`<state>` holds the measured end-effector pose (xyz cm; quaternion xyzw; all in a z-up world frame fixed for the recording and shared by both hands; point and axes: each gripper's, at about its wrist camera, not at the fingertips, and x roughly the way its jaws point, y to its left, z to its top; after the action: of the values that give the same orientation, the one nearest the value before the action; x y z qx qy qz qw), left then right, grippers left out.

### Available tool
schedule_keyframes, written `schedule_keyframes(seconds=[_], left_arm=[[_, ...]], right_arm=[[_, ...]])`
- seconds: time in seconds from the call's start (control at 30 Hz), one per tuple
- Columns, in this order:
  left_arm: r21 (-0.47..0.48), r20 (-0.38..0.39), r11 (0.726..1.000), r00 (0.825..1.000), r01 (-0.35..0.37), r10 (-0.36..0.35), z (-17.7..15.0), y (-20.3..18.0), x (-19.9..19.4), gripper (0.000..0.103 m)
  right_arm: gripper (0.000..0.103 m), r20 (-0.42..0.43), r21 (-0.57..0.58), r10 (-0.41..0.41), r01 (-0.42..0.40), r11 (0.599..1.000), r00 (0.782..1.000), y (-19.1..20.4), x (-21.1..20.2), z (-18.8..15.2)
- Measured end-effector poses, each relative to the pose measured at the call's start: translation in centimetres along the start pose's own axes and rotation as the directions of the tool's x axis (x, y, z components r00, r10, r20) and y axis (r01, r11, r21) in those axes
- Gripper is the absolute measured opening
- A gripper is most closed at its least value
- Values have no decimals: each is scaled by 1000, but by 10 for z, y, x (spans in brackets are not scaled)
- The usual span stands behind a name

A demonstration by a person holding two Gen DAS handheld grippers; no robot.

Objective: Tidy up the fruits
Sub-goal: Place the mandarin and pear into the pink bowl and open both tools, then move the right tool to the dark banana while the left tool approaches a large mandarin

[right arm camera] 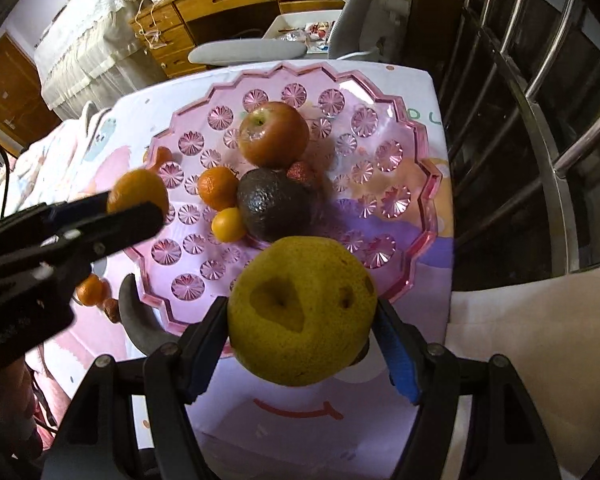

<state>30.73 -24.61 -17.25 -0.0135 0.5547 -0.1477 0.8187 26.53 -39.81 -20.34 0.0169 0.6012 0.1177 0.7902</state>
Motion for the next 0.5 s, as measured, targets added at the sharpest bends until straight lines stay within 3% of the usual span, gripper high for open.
schedule_keyframes(seconds=[0.03, 0.1, 0.23, 0.5], left_arm=[[-4, -2, 1000, 1000, 0, 0, 0, 1, 1, 43], [-12, -1, 1000, 1000, -1, 1, 0, 2, 0, 66], [-8, 2, 1000, 1000, -12, 12, -1, 5, -3, 66], [-40, -8, 998, 999, -41, 41, -18, 28, -18, 72]], right_arm=[[72, 2, -1, 1, -1, 1000, 1000, 0, 0, 0], [72, 27, -2, 21, -21, 1000, 999, 0, -3, 0], [77, 88, -7, 18, -17, 1000, 996, 3, -13, 3], [77, 77, 43, 19, -23, 999, 997, 12, -12, -3]])
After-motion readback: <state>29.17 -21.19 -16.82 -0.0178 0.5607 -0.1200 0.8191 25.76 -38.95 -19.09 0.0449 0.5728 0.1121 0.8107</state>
